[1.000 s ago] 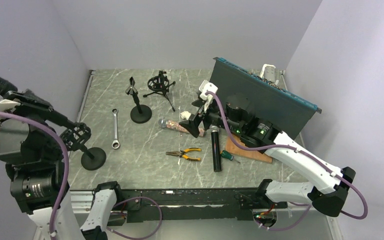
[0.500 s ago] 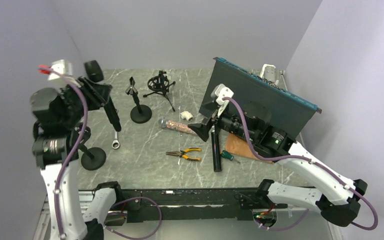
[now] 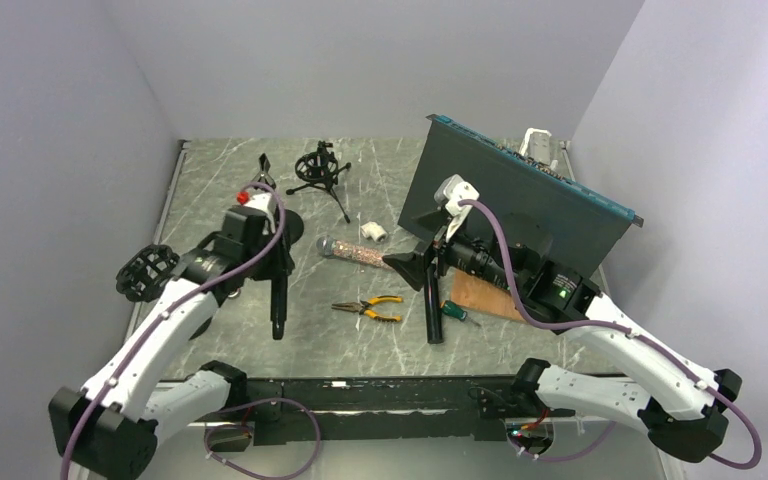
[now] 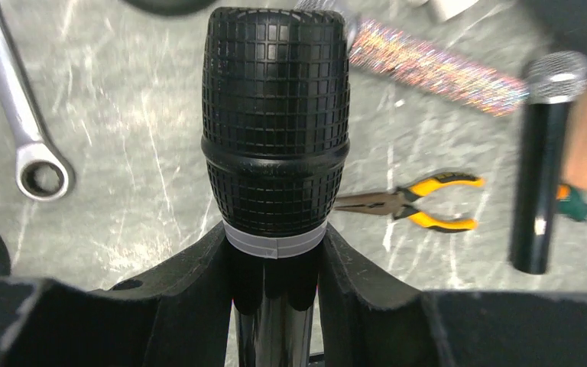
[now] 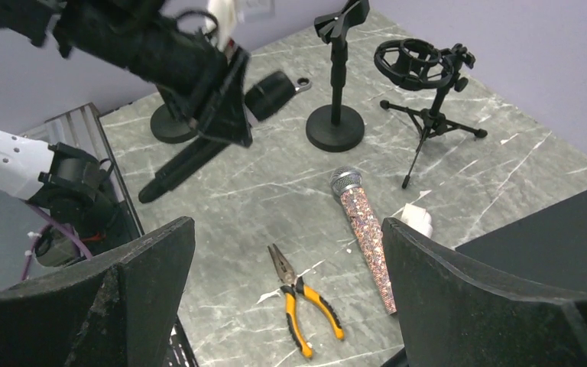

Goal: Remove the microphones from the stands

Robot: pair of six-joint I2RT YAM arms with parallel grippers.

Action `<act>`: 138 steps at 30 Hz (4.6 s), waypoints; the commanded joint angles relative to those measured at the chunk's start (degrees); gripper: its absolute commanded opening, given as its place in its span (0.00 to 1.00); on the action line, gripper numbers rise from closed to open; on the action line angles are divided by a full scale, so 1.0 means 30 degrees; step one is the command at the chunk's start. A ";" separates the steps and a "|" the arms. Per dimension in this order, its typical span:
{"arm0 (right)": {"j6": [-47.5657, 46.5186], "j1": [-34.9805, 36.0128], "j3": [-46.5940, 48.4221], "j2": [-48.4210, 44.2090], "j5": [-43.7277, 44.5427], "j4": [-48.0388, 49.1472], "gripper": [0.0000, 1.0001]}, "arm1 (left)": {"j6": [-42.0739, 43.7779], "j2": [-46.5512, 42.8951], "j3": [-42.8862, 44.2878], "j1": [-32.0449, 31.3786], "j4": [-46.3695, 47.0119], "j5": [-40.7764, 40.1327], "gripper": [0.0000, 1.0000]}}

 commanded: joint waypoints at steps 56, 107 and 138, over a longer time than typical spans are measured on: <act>0.1613 -0.0048 -0.1116 -0.0719 -0.0211 -0.0180 0.94 | -0.2397 0.1557 0.4764 -0.4582 -0.2652 -0.4111 0.80; 0.1392 -0.0030 -0.0260 0.0609 -0.3376 -0.0314 0.95 | -0.0195 0.1034 1.3476 0.9521 -0.8049 -0.8174 0.99; 0.5573 0.0026 0.2377 0.6342 -0.3611 -0.0301 0.95 | -0.6865 0.2299 1.0909 0.9747 -0.9703 -1.3591 0.48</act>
